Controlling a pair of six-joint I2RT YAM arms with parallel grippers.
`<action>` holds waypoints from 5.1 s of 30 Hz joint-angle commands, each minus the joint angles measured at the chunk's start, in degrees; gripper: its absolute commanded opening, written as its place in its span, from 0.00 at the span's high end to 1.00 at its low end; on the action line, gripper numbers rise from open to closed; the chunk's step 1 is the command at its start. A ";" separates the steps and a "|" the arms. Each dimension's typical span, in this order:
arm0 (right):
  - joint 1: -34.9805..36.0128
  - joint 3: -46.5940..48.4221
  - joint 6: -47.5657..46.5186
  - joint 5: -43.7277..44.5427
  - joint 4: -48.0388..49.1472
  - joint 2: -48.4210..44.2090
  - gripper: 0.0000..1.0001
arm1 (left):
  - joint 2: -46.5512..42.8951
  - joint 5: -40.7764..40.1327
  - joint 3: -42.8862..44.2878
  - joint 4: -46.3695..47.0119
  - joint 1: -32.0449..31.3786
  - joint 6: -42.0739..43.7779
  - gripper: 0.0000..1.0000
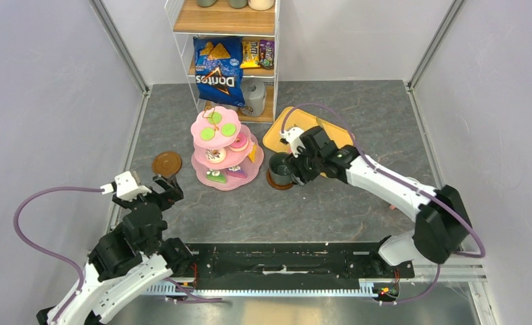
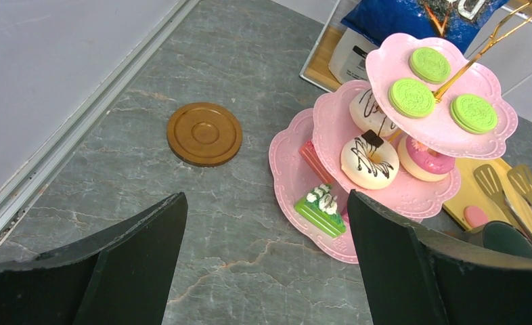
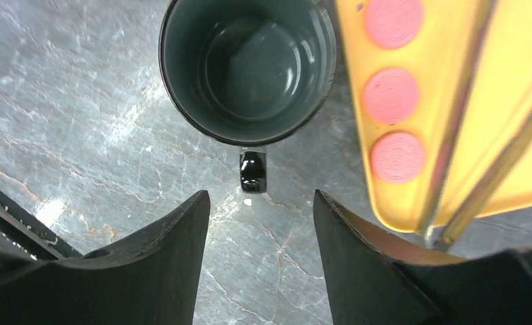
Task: Serve the afternoon tea
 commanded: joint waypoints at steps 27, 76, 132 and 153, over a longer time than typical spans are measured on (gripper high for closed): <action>0.00 -15.08 6.11 53.80 -1.94 -66.50 0.03 | 27.71 30.91 -2.72 12.15 26.81 -10.37 0.05; 0.07 -24.98 2.55 47.37 8.09 -84.15 0.03 | 79.91 49.00 8.78 9.96 61.67 -5.71 0.59; 0.09 -24.19 3.17 47.59 5.90 -84.17 0.03 | 64.72 28.50 9.84 -4.76 -5.47 -43.34 0.37; 0.08 -24.49 2.83 47.38 5.88 -84.15 0.03 | 64.27 44.16 -2.70 13.25 4.38 -31.35 0.52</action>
